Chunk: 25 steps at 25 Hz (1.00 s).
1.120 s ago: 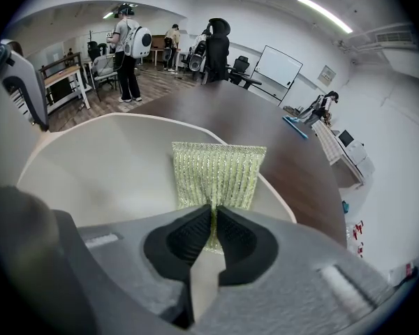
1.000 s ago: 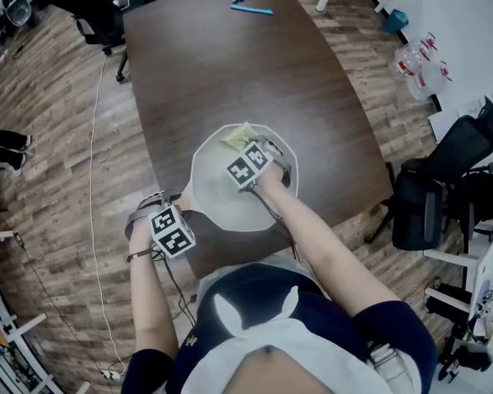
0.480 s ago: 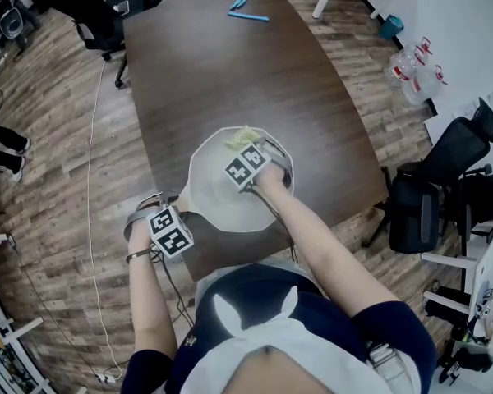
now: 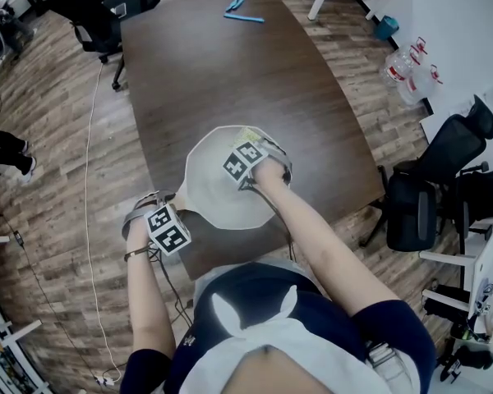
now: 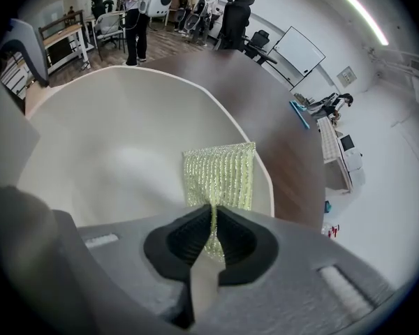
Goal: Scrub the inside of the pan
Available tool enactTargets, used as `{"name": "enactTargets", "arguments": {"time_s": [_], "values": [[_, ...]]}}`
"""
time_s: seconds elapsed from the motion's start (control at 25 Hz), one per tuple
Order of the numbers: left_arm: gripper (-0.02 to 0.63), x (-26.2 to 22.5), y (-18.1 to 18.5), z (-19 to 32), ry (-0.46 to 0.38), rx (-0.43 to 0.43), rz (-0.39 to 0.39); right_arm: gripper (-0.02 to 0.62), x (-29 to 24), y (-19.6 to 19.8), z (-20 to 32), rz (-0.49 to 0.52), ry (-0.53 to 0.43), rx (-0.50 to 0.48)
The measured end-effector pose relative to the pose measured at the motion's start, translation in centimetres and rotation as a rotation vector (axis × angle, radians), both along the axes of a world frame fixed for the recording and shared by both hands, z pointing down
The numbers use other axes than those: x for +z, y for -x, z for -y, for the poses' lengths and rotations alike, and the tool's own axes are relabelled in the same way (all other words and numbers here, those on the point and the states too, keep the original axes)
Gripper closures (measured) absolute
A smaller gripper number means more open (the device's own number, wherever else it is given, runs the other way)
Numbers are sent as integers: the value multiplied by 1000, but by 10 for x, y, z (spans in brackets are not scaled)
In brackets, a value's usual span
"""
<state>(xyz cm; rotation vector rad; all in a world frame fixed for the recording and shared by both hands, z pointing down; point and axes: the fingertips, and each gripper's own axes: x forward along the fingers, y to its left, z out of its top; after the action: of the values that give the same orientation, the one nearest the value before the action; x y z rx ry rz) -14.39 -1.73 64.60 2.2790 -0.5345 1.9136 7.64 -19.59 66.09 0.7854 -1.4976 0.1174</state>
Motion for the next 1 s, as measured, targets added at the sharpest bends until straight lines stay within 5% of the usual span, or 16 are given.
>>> {"name": "enactTargets", "arguments": {"time_s": [1.0], "values": [[402,-1,2,-1,-18,-17,-6,571,8,-30,-41,-100,287,31]]}}
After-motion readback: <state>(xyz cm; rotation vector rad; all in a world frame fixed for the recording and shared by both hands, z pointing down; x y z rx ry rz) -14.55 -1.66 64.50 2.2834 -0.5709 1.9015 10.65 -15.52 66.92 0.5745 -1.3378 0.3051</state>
